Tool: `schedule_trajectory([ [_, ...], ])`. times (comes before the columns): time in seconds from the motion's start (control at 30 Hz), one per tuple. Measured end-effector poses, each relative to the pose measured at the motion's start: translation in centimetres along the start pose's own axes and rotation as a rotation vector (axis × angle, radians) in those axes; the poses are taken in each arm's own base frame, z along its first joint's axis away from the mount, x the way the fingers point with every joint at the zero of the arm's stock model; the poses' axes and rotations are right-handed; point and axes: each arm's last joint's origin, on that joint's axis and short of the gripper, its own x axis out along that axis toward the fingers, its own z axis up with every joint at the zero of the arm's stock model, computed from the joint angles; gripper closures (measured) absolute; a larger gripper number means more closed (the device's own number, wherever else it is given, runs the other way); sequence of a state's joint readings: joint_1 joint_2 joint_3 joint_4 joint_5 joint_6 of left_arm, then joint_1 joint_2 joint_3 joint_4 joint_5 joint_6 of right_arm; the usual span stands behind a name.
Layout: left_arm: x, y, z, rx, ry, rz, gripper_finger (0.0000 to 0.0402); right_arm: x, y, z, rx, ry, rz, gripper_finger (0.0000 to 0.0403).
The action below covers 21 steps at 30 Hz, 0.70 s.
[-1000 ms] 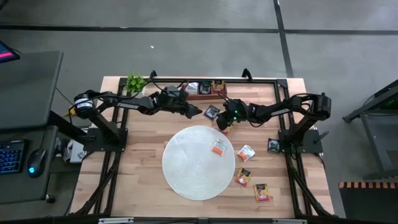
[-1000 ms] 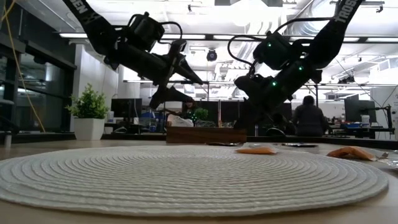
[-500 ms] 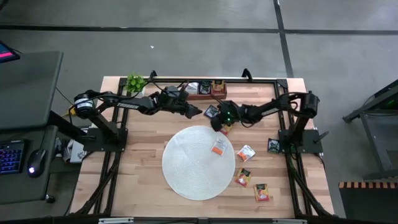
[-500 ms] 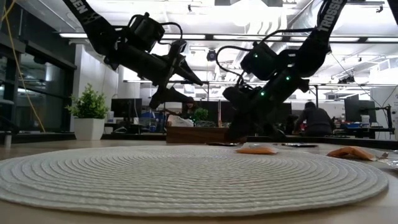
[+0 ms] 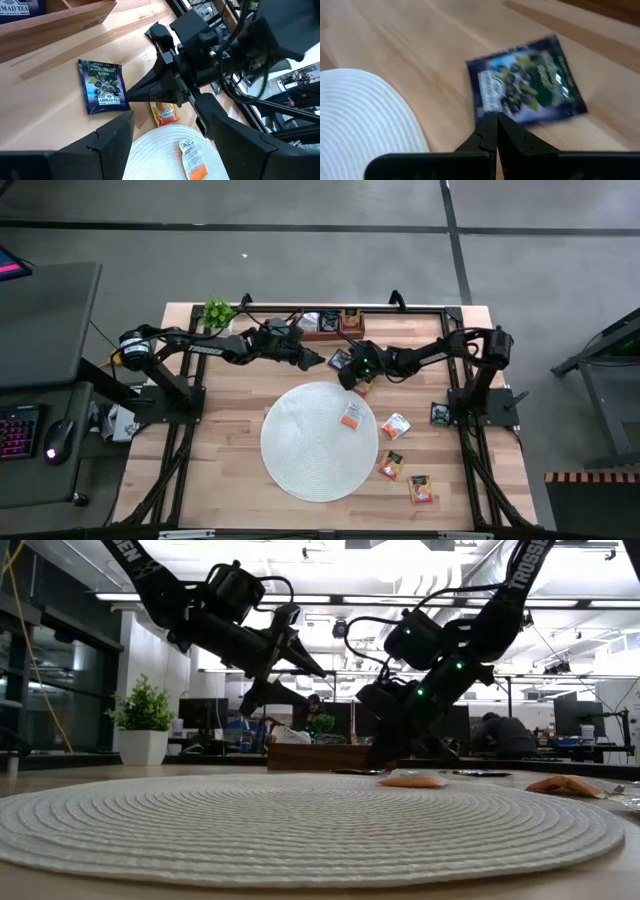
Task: Pick & Place Tea
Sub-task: Put the blue tea bag into the middle section of the wooden organizer
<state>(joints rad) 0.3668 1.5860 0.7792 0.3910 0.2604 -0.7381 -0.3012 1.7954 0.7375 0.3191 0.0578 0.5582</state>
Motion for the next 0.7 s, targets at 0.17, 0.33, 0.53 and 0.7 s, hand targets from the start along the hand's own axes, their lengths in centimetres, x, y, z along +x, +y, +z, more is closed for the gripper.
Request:
schedule_trajectory([
  [0.17,0.0,0.0,0.0,0.000,0.000,0.000,0.0143,0.1,0.4,1.3,-0.054,0.000,-0.045,0.0403],
  [0.33,0.0,0.0,0.0,-0.001,0.003,0.002,0.0143,1.2,-0.5,1.4,-0.043,0.067,-0.064,0.0403],
  [0.53,0.0,0.3,-0.3,-0.010,0.029,0.025,0.0143,2.3,0.0,0.0,-0.037,0.137,-0.035,0.0403],
  [0.7,0.0,0.4,-0.7,-0.052,0.100,0.004,0.0143,2.3,0.9,-1.0,-0.075,0.167,-0.028,0.0403],
])
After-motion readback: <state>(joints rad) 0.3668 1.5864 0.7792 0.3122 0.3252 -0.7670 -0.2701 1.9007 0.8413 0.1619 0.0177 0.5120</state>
